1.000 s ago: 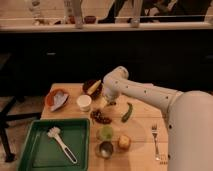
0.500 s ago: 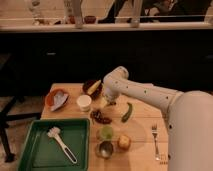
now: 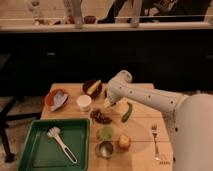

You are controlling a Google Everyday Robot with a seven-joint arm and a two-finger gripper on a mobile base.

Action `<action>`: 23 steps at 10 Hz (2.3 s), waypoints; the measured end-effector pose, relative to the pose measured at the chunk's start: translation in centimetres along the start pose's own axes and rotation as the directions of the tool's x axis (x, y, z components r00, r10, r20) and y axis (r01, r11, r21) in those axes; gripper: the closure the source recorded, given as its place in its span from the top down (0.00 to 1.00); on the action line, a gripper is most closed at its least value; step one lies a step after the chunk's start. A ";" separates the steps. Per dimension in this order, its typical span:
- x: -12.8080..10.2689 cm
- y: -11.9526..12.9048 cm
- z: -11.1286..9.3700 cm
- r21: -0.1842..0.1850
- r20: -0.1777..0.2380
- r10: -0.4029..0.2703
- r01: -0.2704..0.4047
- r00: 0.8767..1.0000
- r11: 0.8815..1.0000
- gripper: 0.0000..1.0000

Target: Wipe table surface with eraser

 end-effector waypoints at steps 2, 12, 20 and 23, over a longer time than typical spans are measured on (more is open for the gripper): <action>-0.1 0.1 0.7 -0.004 0.000 0.003 -0.003 1.000 1.000 0.80; -2.6 -0.5 3.6 -0.002 -0.003 0.119 -0.119 0.993 0.993 0.80; -2.1 -2.3 4.4 -0.001 -0.031 0.103 -0.103 0.994 0.995 0.20; -1.8 -2.9 4.0 -0.053 -0.056 -0.013 0.010 0.998 0.999 0.00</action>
